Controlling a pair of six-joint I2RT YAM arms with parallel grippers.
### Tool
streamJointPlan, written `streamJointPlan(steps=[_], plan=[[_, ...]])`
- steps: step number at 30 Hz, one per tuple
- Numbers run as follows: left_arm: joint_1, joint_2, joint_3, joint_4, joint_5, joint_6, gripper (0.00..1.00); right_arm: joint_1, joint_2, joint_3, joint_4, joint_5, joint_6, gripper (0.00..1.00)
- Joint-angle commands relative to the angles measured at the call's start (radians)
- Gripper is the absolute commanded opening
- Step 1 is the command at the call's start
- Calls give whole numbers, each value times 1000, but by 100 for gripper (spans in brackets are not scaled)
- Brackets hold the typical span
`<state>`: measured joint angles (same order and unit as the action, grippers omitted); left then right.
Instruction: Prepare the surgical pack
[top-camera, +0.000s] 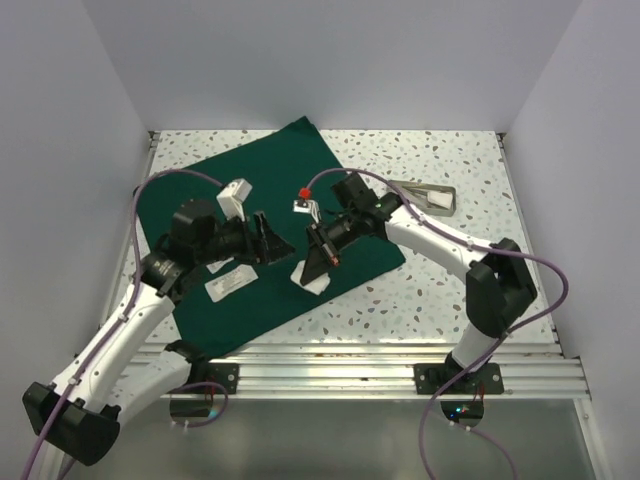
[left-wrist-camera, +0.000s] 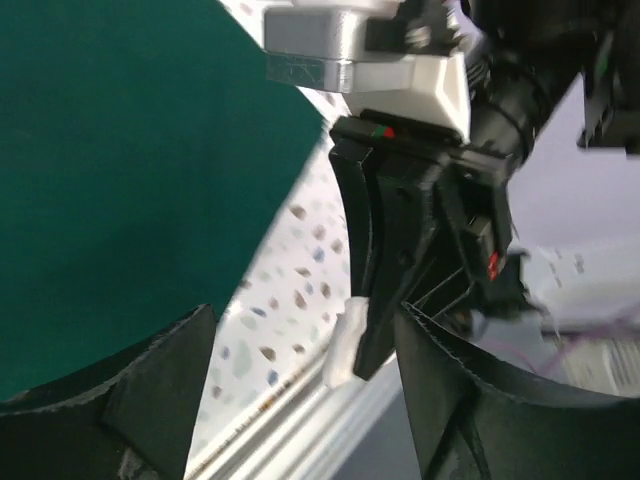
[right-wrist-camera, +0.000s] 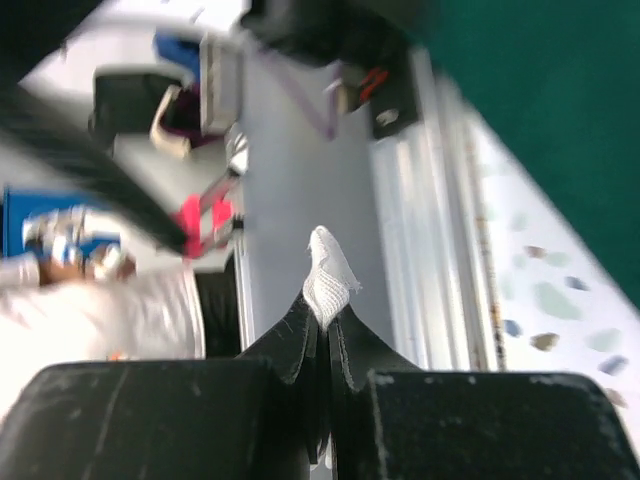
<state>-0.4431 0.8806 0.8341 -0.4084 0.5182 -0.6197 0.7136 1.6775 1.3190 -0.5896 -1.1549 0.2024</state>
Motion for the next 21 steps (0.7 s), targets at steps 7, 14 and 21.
streamJointPlan(steps=[7,14,21], plan=[[29,286,310,-188,-386,225,78,-362,70,17,454,533,669,0],[27,394,368,-211,-397,362,77,-548,160,2,602,822,781,0],[37,426,364,-155,-356,462,75,-628,416,291,429,785,568,0]])
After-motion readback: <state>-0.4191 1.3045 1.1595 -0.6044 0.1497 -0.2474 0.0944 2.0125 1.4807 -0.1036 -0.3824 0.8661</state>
